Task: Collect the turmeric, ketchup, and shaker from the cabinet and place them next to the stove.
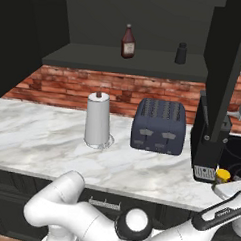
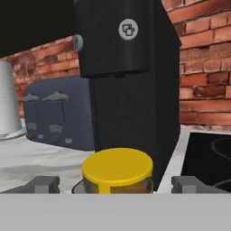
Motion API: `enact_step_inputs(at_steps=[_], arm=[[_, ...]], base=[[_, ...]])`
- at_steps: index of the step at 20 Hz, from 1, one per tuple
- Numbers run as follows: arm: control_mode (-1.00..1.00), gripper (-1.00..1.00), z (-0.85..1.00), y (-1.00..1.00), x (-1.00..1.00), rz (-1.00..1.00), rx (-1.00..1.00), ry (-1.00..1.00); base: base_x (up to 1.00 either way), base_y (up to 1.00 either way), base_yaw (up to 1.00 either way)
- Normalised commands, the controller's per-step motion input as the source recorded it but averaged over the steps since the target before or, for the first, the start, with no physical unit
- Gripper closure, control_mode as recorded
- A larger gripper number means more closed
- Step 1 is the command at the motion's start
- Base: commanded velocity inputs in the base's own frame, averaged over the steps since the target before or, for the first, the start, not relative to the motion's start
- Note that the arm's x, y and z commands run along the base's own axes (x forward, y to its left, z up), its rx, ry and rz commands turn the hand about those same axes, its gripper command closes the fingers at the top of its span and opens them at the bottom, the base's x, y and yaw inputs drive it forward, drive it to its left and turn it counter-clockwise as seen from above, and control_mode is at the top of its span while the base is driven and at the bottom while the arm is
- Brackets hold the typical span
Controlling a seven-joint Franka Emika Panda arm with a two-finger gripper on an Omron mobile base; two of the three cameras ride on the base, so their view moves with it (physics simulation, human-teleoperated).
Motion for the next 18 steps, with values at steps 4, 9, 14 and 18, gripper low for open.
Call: enact_step_inputs(at_steps=[4, 9, 14, 18], arm=[[-1.00, -1.00, 0.43, 0.11, -0.42, 0.00, 0.01, -0.12], [-1.00, -1.00, 0.48, 0.19, -0.55, 0.00, 0.00, -0.13], [-1.00, -1.00, 0.36, 0.61, -0.75, 0.00, 0.00, -0.03], [-1.00, -1.00, 0.21, 0.99, -0.68, -0.06, 0.00, 0.00]], base=[[0.00, 0.00, 0.00], [0.00, 0.00, 0.00], [0.00, 0.00, 0.00], [0.00, 0.00, 0.00]])
